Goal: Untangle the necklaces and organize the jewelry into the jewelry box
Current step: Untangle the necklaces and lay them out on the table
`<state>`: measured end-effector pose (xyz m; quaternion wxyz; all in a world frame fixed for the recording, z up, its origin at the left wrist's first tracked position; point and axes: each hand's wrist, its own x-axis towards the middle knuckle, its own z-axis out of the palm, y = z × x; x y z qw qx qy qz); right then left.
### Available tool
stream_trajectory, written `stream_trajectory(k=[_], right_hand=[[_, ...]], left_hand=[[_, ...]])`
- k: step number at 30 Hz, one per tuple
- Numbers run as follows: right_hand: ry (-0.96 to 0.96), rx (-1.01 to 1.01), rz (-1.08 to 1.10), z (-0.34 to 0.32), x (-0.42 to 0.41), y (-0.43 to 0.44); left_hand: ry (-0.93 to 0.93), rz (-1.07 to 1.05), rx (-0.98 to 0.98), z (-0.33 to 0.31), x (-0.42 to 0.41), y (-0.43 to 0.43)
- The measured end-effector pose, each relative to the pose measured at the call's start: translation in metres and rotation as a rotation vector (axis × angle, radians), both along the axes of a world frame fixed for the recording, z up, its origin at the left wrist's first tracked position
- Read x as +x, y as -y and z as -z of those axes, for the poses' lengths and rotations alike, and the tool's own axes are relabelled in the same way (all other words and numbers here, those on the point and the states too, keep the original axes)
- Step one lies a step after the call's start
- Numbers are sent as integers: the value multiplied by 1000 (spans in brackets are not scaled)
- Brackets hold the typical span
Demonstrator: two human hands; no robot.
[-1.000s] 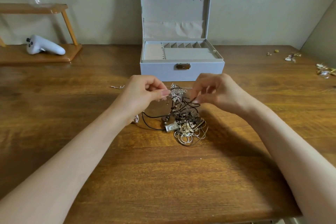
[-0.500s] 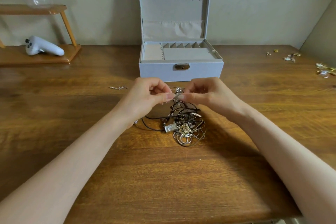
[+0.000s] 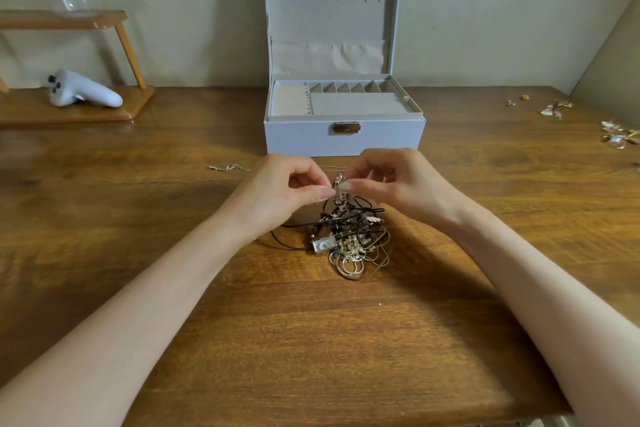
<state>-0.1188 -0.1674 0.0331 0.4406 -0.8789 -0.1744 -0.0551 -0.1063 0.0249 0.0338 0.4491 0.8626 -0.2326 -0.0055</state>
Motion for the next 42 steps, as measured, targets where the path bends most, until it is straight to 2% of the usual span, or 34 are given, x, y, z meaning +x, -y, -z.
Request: stream_trajectory(k=[7,11,17,21,25,29,36,42], right_hand=[[-66,283,-1,-6,-1,3],[-131,166,-80,-3,-3,0],[-122,209,-12,1,1,0],[-133,221,-55,-1,0,-1],[-136,276,-82,-3,-1,-3],[-113,300,-82,-1,1,0],[-35,359,25,-11,4,18],[-73,330,-49,-9,1,12]], left_hand=[[29,52,58,1,0,2],[40,40,21,1,0,1],[-37,80,65,1,-1,1],[-78,115,-7,3,-4,6],[-11,101,-53,12,-5,13],[-31,87,-69,11,-2,12],[-42,8,-33,2,4,-1],[-92,81,-145,5,-2,7]])
